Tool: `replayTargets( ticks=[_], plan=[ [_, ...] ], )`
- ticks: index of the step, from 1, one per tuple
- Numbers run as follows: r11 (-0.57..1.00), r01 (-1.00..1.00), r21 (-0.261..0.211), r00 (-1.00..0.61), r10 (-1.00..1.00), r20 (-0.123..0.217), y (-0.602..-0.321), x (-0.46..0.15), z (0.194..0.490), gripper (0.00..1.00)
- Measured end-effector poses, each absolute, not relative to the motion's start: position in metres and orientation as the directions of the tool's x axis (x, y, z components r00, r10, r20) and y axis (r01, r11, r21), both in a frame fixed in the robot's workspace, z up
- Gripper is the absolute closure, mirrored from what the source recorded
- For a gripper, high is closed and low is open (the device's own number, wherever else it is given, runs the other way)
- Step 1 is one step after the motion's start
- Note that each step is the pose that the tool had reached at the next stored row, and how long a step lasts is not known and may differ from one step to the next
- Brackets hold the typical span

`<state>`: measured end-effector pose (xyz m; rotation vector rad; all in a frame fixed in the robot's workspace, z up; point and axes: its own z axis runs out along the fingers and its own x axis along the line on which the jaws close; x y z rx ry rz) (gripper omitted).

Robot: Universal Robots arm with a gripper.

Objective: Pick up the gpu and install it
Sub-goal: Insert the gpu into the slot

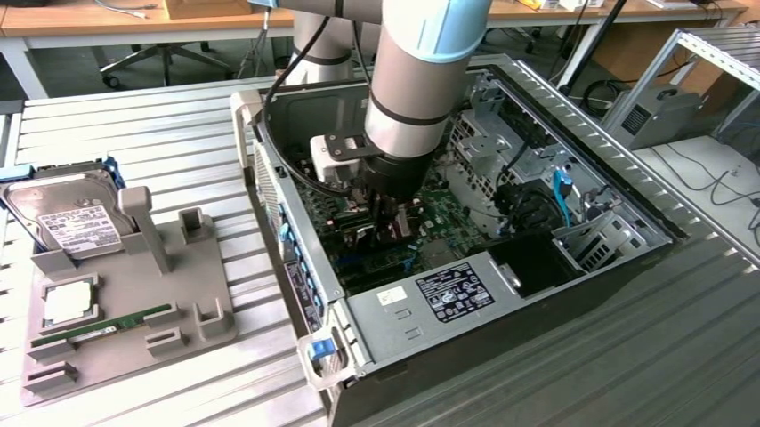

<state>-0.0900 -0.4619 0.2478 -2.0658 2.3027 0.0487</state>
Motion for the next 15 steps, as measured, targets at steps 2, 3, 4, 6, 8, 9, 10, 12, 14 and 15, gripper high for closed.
replayTargets(
  ticks=[2,3,4,6,8,9,10,12,14,15],
  plan=[
    [0.108,-0.994,-0.008,-0.108,-0.993,-0.057,-0.4619,-0.0901,0.2478,0.73],
    [0.109,-0.994,-0.008,-0.108,-0.992,-0.058,-0.4617,-0.0901,0.2475,0.73],
    [0.109,-0.994,-0.009,-0.108,-0.992,-0.058,-0.4617,-0.0902,0.2472,0.73],
    [0.109,-0.994,-0.009,-0.108,-0.992,-0.057,-0.4618,-0.0901,0.2475,0.71],
    [0.108,-0.994,-0.008,-0.108,-0.993,-0.057,-0.4619,-0.0901,0.2478,0.71],
    [0.108,-0.994,-0.008,-0.108,-0.993,-0.057,-0.4619,-0.0901,0.2478,0.71],
    [0.108,-0.994,-0.008,-0.108,-0.993,-0.057,-0.4619,-0.0900,0.2478,0.71],
    [0.108,-0.994,-0.008,-0.108,-0.993,-0.057,-0.4619,-0.0900,0.2487,0.71],
    [0.108,-0.994,-0.008,-0.108,-0.993,-0.057,-0.4619,-0.0901,0.2518,0.71],
    [0.108,-0.994,-0.008,-0.108,-0.993,-0.057,-0.4619,-0.0901,0.2532,0.71]
  ],
)
